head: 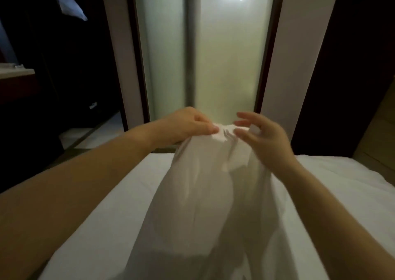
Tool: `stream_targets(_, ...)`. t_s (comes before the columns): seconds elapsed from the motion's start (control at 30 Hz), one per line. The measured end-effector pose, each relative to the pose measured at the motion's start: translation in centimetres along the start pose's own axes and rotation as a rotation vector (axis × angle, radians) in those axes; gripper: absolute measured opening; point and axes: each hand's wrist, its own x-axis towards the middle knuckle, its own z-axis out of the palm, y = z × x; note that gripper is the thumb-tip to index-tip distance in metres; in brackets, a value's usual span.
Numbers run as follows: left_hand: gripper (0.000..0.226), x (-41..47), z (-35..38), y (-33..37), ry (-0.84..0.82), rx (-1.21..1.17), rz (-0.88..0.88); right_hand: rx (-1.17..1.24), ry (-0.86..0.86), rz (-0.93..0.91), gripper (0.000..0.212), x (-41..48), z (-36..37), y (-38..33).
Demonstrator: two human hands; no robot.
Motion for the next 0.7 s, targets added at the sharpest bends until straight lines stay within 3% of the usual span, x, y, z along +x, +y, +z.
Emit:
stream_targets(0.13,0.032,-1.0,2.2,-0.9,-0.212,-0.080,0.038,0.226,-0.252,0.027,0.038,-3.1,2.5,-0.4)
stream_targets(0.23,0.032,-1.5,2.7,-1.9,-0.254,-0.099,0.048,0.106,-0.381,0.100,0.015,-4.0,3.0,0.7)
stream_targets(0.33,0.038,-1.9,3.5,-3.8,-0.274,-0.085,0.014,-0.012,-0.320,0.124,0.018,-5.0,3.7,1.5)
stream_targets(0.57,0.026,-3.2,4.1,-8.6,-0.313,-0.367,-0.059,-0.011,0.015,0.142,0.020,-5.2,3.1,2.8)
stream_targets(0.7,0.049,-2.4,4.4,-9.1,-0.301,-0.468,-0.041,0.000,0.016,0.157,0.020,-5.3,2.6,3.1)
